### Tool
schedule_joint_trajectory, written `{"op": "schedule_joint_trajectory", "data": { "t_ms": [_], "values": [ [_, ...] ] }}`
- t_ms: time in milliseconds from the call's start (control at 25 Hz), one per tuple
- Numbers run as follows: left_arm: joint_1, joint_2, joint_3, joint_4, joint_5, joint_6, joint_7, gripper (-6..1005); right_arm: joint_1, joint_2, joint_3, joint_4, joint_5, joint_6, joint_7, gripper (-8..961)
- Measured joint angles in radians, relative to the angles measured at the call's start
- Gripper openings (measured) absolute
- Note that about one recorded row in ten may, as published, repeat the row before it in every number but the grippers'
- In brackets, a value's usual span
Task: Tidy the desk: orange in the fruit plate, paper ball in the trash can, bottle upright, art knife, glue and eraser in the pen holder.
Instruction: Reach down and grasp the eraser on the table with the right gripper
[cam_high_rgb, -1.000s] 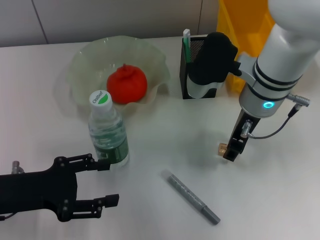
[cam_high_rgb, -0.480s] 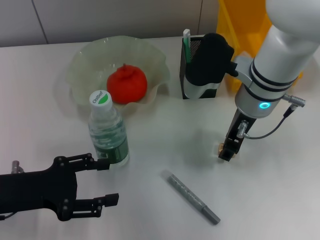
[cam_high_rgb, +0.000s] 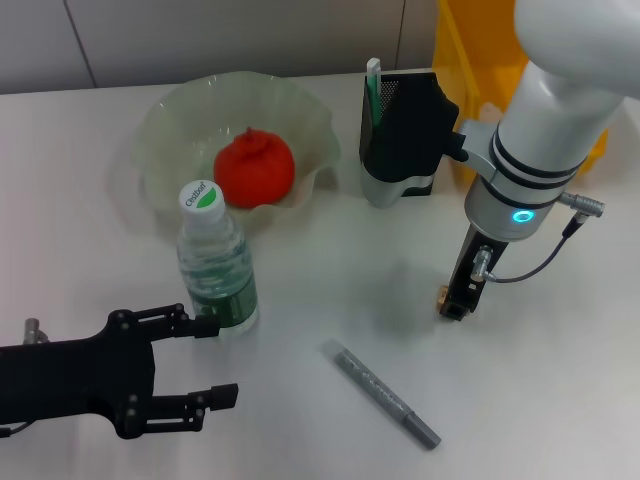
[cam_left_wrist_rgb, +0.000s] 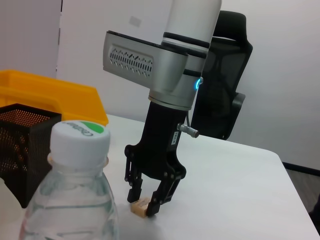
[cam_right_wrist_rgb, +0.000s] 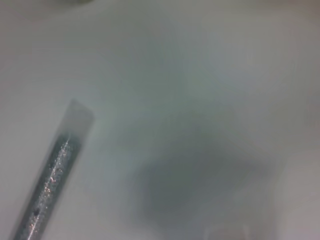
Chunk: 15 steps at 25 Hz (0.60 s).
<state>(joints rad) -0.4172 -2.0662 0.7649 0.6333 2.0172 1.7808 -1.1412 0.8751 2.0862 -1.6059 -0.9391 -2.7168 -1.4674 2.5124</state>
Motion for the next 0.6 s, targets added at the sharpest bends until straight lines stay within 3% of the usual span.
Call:
{"op": "schedule_joint_trajectory", "data": {
  "t_ms": [600],
  "values": [
    [-0.005,0.001,-0.006,-0.001,0.000,0.000,-0.001,786,0.003,0.000,-0.001,0.002,0.002,0.002,0.000,321]
  ]
}}
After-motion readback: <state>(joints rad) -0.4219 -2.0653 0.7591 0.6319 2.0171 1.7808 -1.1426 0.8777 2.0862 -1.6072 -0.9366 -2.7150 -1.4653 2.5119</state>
